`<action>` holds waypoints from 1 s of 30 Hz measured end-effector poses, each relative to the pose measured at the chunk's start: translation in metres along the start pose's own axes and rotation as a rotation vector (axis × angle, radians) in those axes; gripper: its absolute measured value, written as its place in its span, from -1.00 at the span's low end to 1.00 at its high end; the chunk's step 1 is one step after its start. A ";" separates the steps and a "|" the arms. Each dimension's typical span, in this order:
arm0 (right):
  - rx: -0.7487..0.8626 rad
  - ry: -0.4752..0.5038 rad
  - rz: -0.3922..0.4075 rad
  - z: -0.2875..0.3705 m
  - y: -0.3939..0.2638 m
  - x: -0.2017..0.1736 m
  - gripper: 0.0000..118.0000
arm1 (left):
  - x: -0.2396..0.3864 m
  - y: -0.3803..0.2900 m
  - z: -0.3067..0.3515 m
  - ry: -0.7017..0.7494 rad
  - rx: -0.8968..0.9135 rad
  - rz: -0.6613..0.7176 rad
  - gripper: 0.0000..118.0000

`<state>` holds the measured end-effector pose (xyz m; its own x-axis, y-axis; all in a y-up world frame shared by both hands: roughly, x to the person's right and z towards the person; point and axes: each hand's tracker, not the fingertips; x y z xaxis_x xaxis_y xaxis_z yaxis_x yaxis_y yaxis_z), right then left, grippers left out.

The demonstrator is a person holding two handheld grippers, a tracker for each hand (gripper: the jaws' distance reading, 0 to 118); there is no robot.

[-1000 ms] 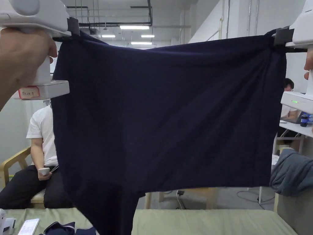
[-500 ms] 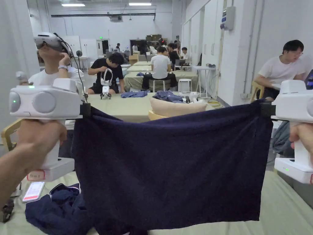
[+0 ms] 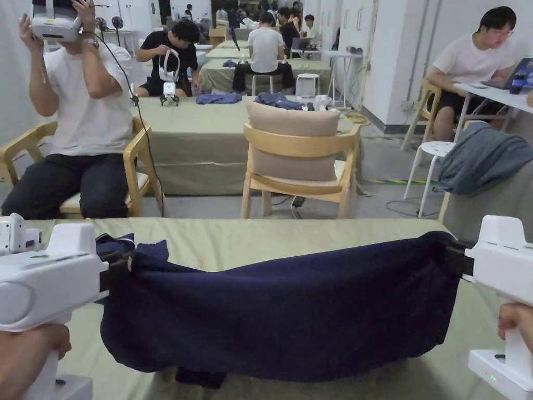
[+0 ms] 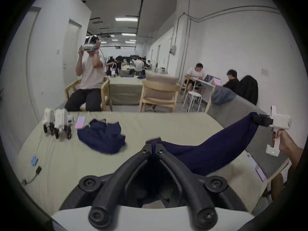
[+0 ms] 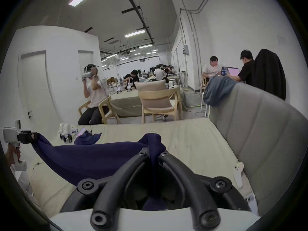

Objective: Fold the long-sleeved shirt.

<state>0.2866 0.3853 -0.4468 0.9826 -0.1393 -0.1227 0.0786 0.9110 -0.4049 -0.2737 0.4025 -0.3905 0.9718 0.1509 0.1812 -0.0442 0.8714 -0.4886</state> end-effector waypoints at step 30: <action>-0.634 -0.016 -0.019 0.174 -0.324 0.008 -0.92 | 0.025 -0.310 0.147 0.078 -0.498 0.133 -0.91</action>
<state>0.2984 0.1568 -0.1589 0.9849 -0.1425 -0.0985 -0.0141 0.5004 -0.8657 -0.2695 0.2051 -0.1093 0.9805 0.1932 0.0348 -0.0715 0.5166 -0.8532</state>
